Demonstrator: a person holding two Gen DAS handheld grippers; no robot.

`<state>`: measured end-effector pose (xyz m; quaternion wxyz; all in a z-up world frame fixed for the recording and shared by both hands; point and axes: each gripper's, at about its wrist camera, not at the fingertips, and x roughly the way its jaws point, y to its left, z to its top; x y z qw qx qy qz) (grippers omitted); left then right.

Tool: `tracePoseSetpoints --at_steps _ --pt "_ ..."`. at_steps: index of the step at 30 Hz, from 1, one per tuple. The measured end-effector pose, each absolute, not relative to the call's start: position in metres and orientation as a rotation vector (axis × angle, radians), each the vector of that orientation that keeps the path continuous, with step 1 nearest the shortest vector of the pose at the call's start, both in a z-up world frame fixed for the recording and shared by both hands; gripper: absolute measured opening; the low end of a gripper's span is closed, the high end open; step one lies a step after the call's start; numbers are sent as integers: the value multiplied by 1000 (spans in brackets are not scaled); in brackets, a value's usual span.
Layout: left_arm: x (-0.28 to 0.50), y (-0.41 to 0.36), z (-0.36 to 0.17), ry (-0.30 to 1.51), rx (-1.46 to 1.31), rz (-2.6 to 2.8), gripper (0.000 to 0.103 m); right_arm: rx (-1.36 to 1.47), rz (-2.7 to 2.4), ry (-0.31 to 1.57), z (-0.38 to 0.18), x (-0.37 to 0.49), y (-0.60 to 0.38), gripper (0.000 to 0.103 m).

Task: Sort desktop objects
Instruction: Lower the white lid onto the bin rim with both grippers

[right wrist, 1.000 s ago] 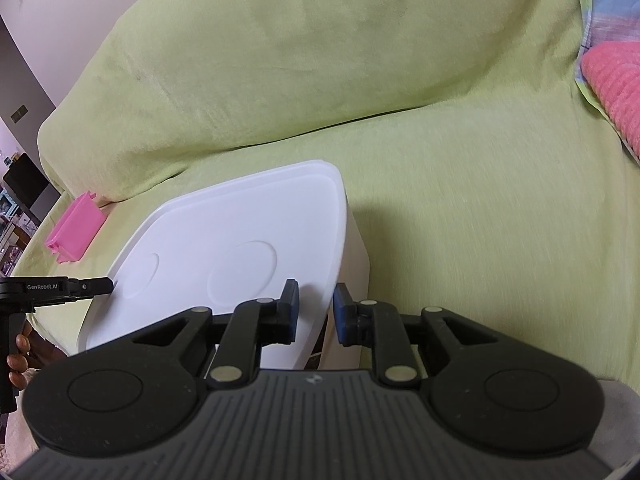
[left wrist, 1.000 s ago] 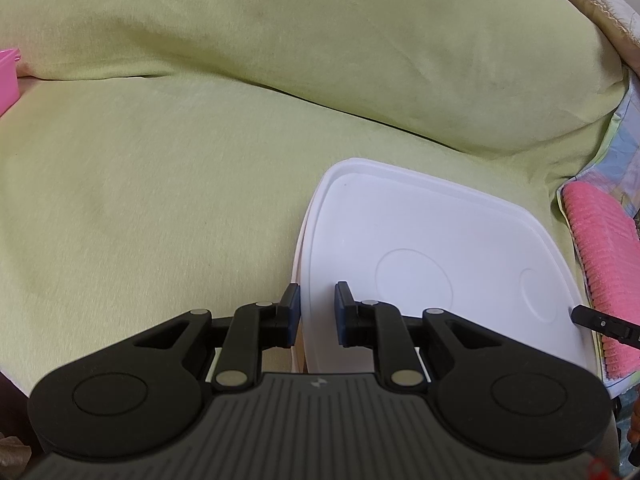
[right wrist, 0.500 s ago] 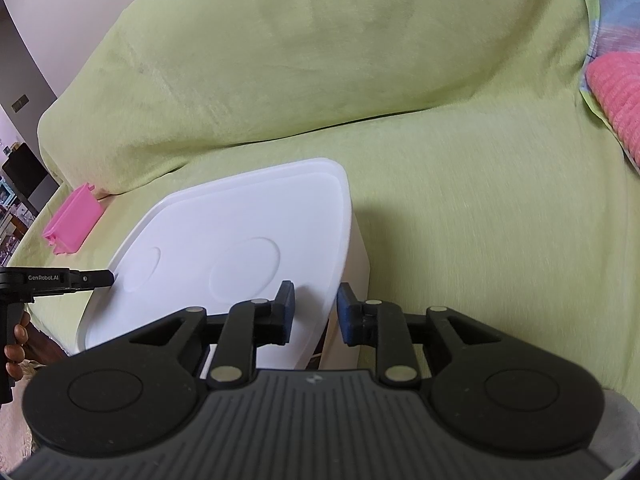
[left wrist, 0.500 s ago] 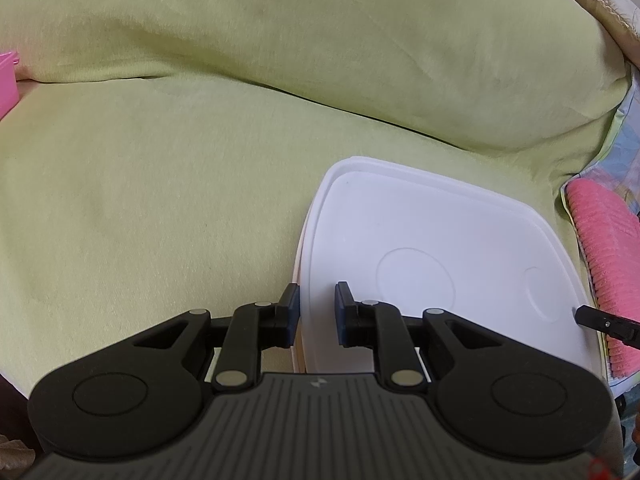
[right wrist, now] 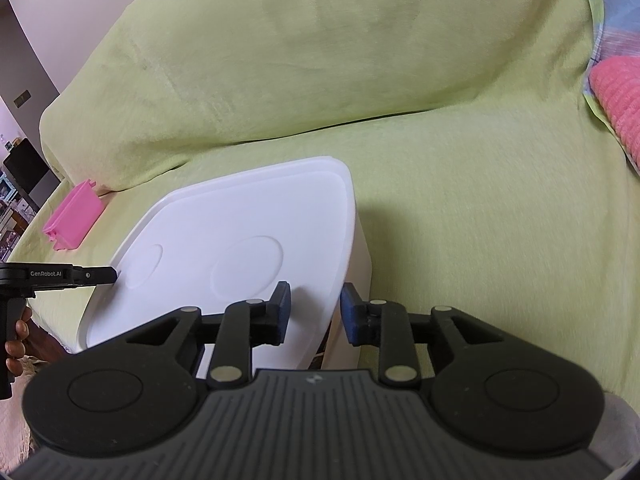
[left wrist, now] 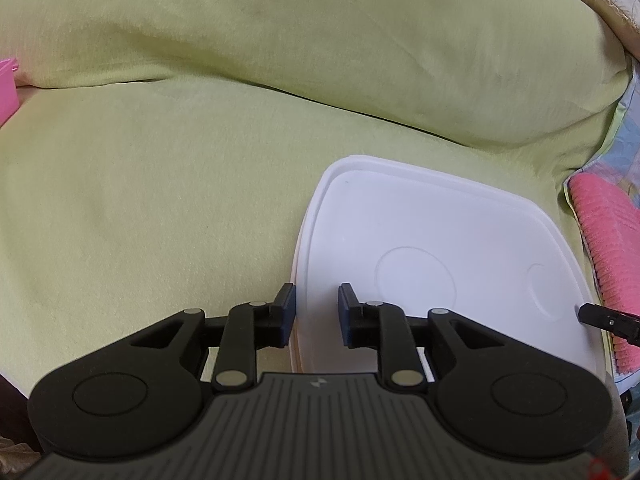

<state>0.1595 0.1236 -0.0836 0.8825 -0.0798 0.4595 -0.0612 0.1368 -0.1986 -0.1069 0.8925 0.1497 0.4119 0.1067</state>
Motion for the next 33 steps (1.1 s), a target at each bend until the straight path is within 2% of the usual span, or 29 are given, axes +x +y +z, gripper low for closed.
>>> tracePoseSetpoints --at_steps 10,13,17,24,28,31,33 --pt "157 123 -84 955 -165 -123 27 305 220 856 -106 135 -197 28" --pt "157 122 -84 950 -167 -126 28 294 212 859 -106 135 -196 35" --pt "155 119 -82 938 -161 -138 28 289 214 858 -105 135 -194 37" --pt "151 121 -83 930 -161 -134 28 271 198 845 -102 133 -194 47" --pt "145 122 -84 929 -158 -133 28 277 184 841 -101 131 -196 49" --pt "140 121 -84 925 -144 -129 28 269 179 832 -99 129 -196 48" --pt "137 120 -83 919 -135 -128 28 235 174 814 -98 125 -195 29"
